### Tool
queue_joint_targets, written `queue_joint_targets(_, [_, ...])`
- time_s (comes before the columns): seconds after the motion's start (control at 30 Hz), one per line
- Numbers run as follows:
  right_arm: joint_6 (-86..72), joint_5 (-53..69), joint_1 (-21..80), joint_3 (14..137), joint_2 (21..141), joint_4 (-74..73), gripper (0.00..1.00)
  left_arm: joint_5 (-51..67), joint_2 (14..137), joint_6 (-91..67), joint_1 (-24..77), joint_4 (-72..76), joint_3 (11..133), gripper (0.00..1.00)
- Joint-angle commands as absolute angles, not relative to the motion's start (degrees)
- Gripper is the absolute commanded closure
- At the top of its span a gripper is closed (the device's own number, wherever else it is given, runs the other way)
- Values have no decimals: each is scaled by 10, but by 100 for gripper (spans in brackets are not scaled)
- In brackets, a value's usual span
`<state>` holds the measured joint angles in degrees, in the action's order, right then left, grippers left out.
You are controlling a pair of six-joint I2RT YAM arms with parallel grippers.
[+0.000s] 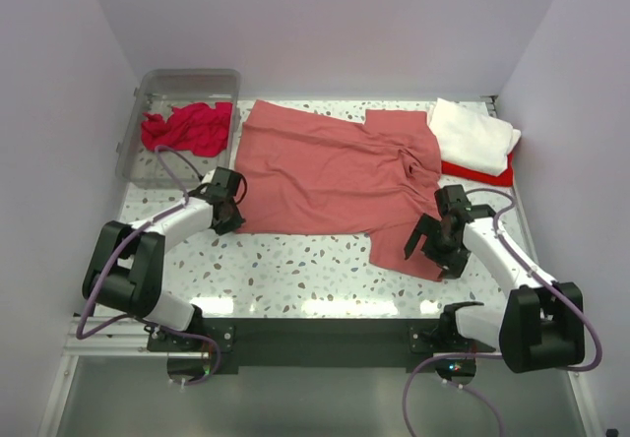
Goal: Fold and stack the t-shirts
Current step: Fold the tshirt
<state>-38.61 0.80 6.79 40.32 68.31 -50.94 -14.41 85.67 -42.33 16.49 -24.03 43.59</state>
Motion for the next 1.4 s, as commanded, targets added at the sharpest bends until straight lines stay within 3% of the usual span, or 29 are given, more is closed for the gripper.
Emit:
queue_joint_targets(0.0, [-435, -18, 66, 389, 659, -519, 1, -130, 861, -413, 154, -221, 432, 100])
queue_joint_targets(0.37, [-482, -72, 65, 353, 651, -519, 5, -116, 835, -397, 123, -228, 425, 100])
queue_joint_targets(0.73, [-512, -66, 65, 301, 649, -485, 28, -110, 838, -394, 109, -227, 427, 100])
queue_joint_targets(0.93, [-512, -69, 65, 300, 654, -483, 46, -111, 840, -394, 109, -229, 428, 100])
queue_joint_targets(1.17, [-493, -68, 65, 315, 655, -493, 87, -118, 837, -385, 108, -236, 436, 100])
queue_joint_targets(1.37, [-454, -62, 65, 373, 628, -555, 98, -119, 819, -370, 108, -260, 454, 100])
